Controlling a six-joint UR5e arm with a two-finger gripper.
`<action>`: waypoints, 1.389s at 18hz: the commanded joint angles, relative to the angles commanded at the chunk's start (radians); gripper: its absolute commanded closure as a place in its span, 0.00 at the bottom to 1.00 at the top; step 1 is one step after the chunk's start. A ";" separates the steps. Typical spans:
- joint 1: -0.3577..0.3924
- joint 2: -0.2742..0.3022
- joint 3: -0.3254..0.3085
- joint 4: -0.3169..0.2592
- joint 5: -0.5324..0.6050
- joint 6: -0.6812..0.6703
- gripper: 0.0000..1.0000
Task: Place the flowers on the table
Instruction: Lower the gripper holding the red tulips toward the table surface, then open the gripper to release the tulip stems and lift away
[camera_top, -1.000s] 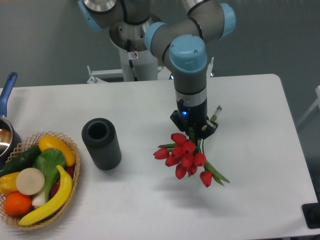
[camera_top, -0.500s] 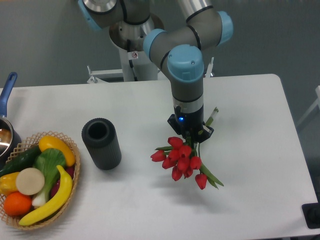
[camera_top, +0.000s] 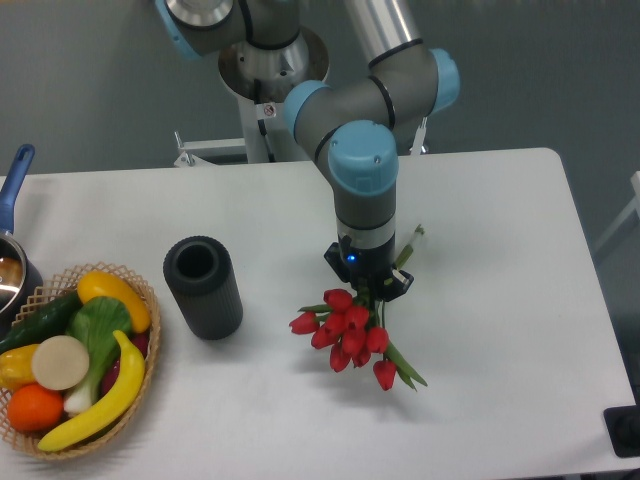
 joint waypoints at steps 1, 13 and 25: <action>0.002 0.000 -0.003 0.012 -0.002 0.001 0.17; 0.046 0.017 -0.012 0.037 0.003 0.014 0.00; 0.107 0.011 -0.015 0.026 0.008 0.064 0.00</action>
